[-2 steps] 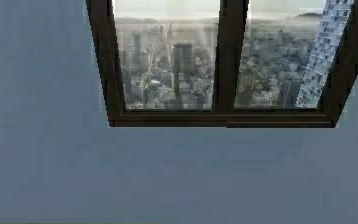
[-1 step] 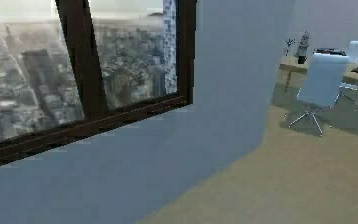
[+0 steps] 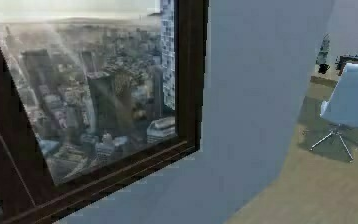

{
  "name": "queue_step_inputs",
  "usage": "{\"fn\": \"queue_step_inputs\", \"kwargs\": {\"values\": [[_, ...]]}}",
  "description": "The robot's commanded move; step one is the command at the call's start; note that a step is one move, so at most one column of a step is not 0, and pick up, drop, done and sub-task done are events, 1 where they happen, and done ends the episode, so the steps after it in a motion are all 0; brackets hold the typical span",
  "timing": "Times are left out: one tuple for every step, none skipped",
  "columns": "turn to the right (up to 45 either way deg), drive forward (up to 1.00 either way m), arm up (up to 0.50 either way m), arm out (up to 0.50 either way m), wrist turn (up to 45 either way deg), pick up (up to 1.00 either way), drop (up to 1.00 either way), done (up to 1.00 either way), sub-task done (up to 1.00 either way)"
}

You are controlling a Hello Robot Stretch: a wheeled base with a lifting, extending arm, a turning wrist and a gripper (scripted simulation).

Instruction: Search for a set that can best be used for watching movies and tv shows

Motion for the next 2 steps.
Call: {"fn": "queue_step_inputs", "kwargs": {"values": [[45.0, 0.0, 0.0, 0.0, 0.0, 0.0, 0.0, 0.0, 0.0], [6.0, 0.0, 0.0, 0.0, 0.0, 0.0, 0.0, 0.0, 0.0]]}}
